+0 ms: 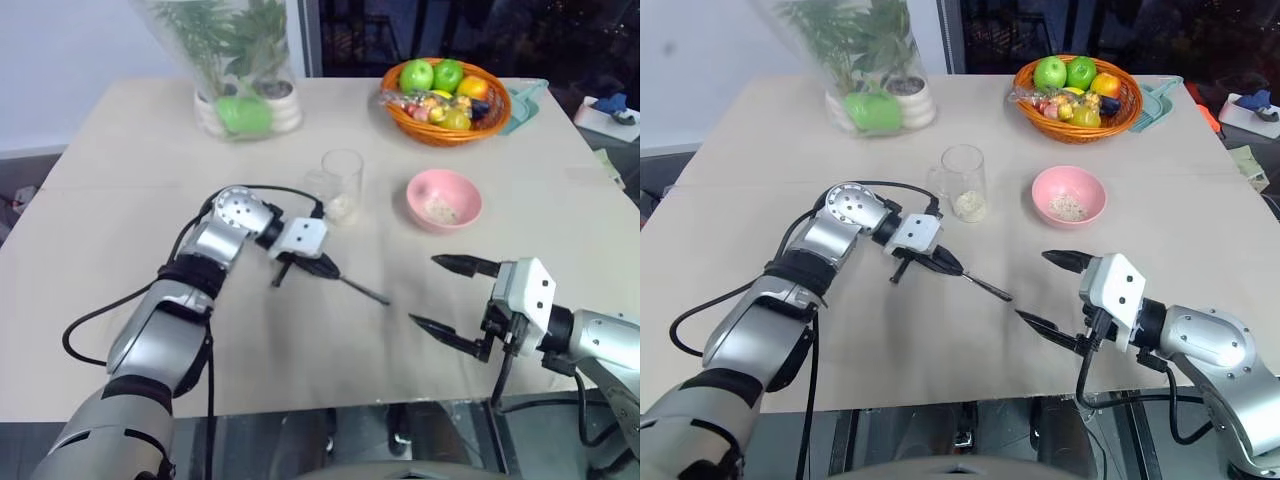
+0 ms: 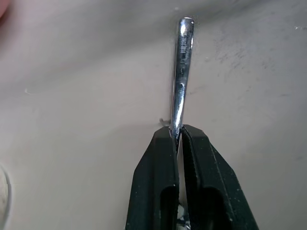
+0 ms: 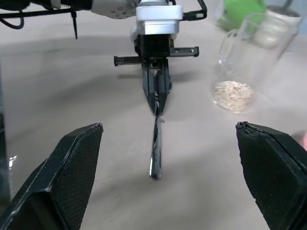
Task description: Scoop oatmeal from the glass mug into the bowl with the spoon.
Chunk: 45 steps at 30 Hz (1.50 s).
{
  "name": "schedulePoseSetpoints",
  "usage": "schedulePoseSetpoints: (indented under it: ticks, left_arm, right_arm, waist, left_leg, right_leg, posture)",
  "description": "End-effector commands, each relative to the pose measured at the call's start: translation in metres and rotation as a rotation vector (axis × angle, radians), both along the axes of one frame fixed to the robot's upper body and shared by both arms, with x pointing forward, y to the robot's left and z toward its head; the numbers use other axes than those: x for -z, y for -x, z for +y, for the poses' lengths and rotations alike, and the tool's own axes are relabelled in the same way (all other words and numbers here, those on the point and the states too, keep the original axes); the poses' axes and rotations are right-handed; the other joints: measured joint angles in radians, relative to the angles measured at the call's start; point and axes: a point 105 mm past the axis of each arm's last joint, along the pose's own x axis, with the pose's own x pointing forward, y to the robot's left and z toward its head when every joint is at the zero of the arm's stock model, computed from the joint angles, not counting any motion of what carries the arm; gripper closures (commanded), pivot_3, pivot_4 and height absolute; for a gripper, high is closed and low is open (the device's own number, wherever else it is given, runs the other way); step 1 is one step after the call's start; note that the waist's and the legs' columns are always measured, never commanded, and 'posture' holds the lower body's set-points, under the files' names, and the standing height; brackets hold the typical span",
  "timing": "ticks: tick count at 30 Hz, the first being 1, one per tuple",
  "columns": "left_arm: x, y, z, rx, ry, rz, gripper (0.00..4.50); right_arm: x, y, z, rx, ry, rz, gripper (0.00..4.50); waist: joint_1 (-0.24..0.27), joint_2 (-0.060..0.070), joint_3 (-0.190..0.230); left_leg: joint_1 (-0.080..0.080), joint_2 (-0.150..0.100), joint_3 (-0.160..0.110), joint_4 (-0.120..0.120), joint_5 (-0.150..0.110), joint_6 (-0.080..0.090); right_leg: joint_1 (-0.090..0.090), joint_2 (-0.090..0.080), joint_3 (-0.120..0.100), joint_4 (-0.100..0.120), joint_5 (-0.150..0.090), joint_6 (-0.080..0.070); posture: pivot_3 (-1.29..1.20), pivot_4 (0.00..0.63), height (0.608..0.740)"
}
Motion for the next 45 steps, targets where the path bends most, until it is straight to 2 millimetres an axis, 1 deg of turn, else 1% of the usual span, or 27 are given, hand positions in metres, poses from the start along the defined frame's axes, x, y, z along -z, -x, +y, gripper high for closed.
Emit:
schedulePoseSetpoints:
  ticks: [1,5,8,10,13,16,18,19,20,22,23,25,26,27,30,34,39,42,45]
  left_arm:
    - [0.011,0.003,0.001,0.010,-0.034,0.019,4.46]
    - [0.001,0.002,-0.004,0.003,0.046,0.000,4.46]
    - [-0.028,0.005,-0.012,-0.038,0.232,-0.036,4.46]
    - [-0.046,0.009,-0.014,-0.065,0.310,-0.079,4.46]
    - [-0.062,0.016,-0.016,-0.112,0.390,-0.116,4.46]
    - [-0.074,0.024,-0.021,-0.171,0.501,-0.179,4.46]
    - [-0.070,0.028,-0.017,-0.218,0.504,-0.194,4.46]
    - [-0.064,0.029,-0.014,-0.241,0.484,-0.177,4.46]
    - [-0.057,0.031,-0.010,-0.259,0.452,-0.109,4.46]
    - [-0.041,0.033,-0.002,-0.275,0.354,-0.061,3.89]
    - [-0.036,0.029,-0.002,-0.281,0.328,-0.073,3.64]
    - [-0.032,0.018,-0.004,-0.302,0.291,-0.084,2.72]
    - [-0.030,0.017,-0.006,-0.283,0.260,-0.056,2.18]
    - [-0.027,0.016,-0.007,-0.251,0.219,-0.031,1.77]
    - [-0.017,0.011,-0.007,-0.183,0.107,0.008,1.77]
    - [-0.007,0.003,-0.009,-0.105,-0.019,0.044,1.77]
    - [-0.002,-0.003,-0.009,-0.042,-0.117,0.032,1.77]
    - [0.003,-0.003,-0.009,-0.028,-0.156,0.043,1.77]
    - [0.006,0.000,-0.008,-0.018,-0.172,0.064,2.52]
  right_arm:
    - [-0.006,0.003,0.003,-0.006,-0.006,-0.021,0.00]
    - [-0.004,0.004,0.004,0.002,-0.018,-0.003,0.00]
    - [0.000,0.001,0.002,0.047,-0.071,0.083,0.00]
    - [0.000,-0.001,-0.001,0.087,-0.141,0.157,0.00]
    - [-0.001,-0.003,-0.005,0.140,-0.221,0.222,0.00]
    - [-0.002,-0.008,-0.017,0.237,-0.337,0.302,0.00]
    - [-0.004,-0.009,-0.020,0.262,-0.361,0.321,0.00]
    - [-0.005,-0.009,-0.020,0.264,-0.355,0.322,0.00]
    - [-0.005,-0.009,-0.020,0.267,-0.349,0.322,0.00]
    - [-0.006,-0.010,-0.019,0.273,-0.353,0.324,0.00]
    - [-0.006,-0.009,-0.018,0.264,-0.349,0.324,0.00]
    - [-0.008,-0.005,-0.014,0.228,-0.328,0.313,0.00]
    - [-0.009,-0.002,-0.012,0.205,-0.314,0.295,0.00]
    - [-0.012,0.003,-0.010,0.179,-0.299,0.272,0.00]
    - [-0.014,0.016,-0.007,0.121,-0.254,0.220,0.00]
    - [-0.009,0.027,-0.008,0.090,-0.123,0.139,0.00]
    - [-0.001,0.031,-0.017,0.115,-0.004,0.099,0.00]
    - [0.001,0.030,-0.020,0.141,0.007,0.089,0.00]
    - [0.001,0.028,-0.019,0.154,-0.010,0.086,0.00]
  waist:
    - [0.000,0.000,0.000]
    - [0.001,0.000,0.000]
    - [-0.002,0.000,0.000]
    - [-0.002,-0.001,0.000]
    - [-0.001,-0.001,0.000]
    - [-0.002,0.000,0.000]
    - [-0.002,0.000,0.000]
    - [-0.002,0.000,0.000]
    - [-0.002,0.000,0.000]
    - [-0.003,0.000,0.000]
    - [-0.002,0.000,0.000]
    - [0.004,0.000,-0.001]
    - [0.006,0.000,-0.001]
    - [0.009,0.000,-0.001]
    - [0.012,0.000,-0.001]
    - [0.013,0.000,-0.001]
    - [0.009,-0.001,-0.001]
    - [0.009,-0.001,-0.001]
    - [0.007,-0.001,-0.001]
  left_leg:
    - [0.000,0.000,-0.001,0.000,0.000,0.000]
    - [-0.001,0.000,-0.007,0.001,0.000,0.000]
    - [-0.001,-0.001,-0.008,0.001,0.000,0.001]
    - [-0.003,0.000,-0.009,0.001,0.000,0.001]
    - [-0.003,0.000,-0.010,0.002,0.000,0.000]
    - [-0.001,0.000,-0.009,0.002,0.000,0.000]
    - [0.000,0.000,-0.009,0.002,0.000,0.000]
    - [0.000,0.000,-0.009,0.002,0.000,0.000]
    - [0.000,0.000,-0.009,0.002,0.000,0.000]
    - [0.000,0.000,-0.009,0.002,0.000,0.000]
    - [0.001,0.000,-0.009,0.002,0.000,0.000]
    - [0.001,0.000,-0.009,0.002,0.000,0.000]
    - [0.001,-0.001,-0.010,0.002,0.000,0.000]
    - [0.001,-0.002,-0.010,0.002,0.000,0.000]
    - [-0.002,-0.002,-0.012,0.005,0.000,0.001]
    - [-0.003,-0.002,-0.010,0.006,0.000,0.001]
    - [-0.003,-0.001,-0.010,0.009,-0.001,0.002]
    - [-0.003,-0.001,-0.012,0.010,-0.001,0.002]
    - [-0.002,-0.001,-0.012,0.011,-0.003,0.006]
  right_leg:
    - [0.000,0.000,0.000,0.000,0.000,0.000]
    - [0.000,0.000,0.000,0.001,0.000,0.000]
    - [0.000,0.000,0.000,0.001,0.000,0.000]
    - [-0.001,0.000,0.000,0.001,0.000,0.000]
    - [-0.001,0.000,-0.001,0.001,0.000,0.000]
    - [0.001,0.000,0.000,0.002,0.000,0.000]
    - [0.001,0.000,0.000,0.002,0.000,0.000]
    - [0.001,0.000,0.000,0.002,0.000,0.000]
    - [0.001,0.000,0.000,0.002,0.000,0.000]
    - [0.001,0.000,0.000,0.003,0.000,0.000]
    - [0.001,0.001,0.000,0.004,0.000,0.000]
    - [0.002,0.000,0.000,0.004,0.000,0.000]
    - [0.002,0.000,0.001,0.004,0.000,0.000]
    - [0.002,0.001,0.001,0.004,0.000,0.000]
    - [0.002,0.003,0.002,0.003,0.000,0.000]
    - [0.002,0.004,0.003,0.002,0.000,0.000]
    - [0.002,0.007,0.005,0.002,0.000,0.000]
    - [0.003,0.007,0.006,0.003,0.000,0.000]
    - [0.003,0.007,0.007,0.004,0.000,0.000]
  posture:
    - [0.00,0.150,0.740]
    - [0.00,0.150,0.740]
    - [0.00,0.150,0.740]
    - [0.00,0.150,0.740]
    - [0.00,0.150,0.740]
    - [0.00,0.150,0.740]
    - [0.00,0.150,0.740]
    - [0.00,0.150,0.740]
    - [0.00,0.150,0.740]
    - [0.00,0.150,0.740]
    - [0.00,0.150,0.740]
    - [0.00,0.150,0.740]
    - [0.00,0.150,0.740]
    - [0.00,0.150,0.740]
    - [0.00,0.150,0.740]
    - [0.00,0.150,0.740]
    - [0.00,0.150,0.740]
    - [0.00,0.150,0.740]
    - [0.00,0.150,0.740]
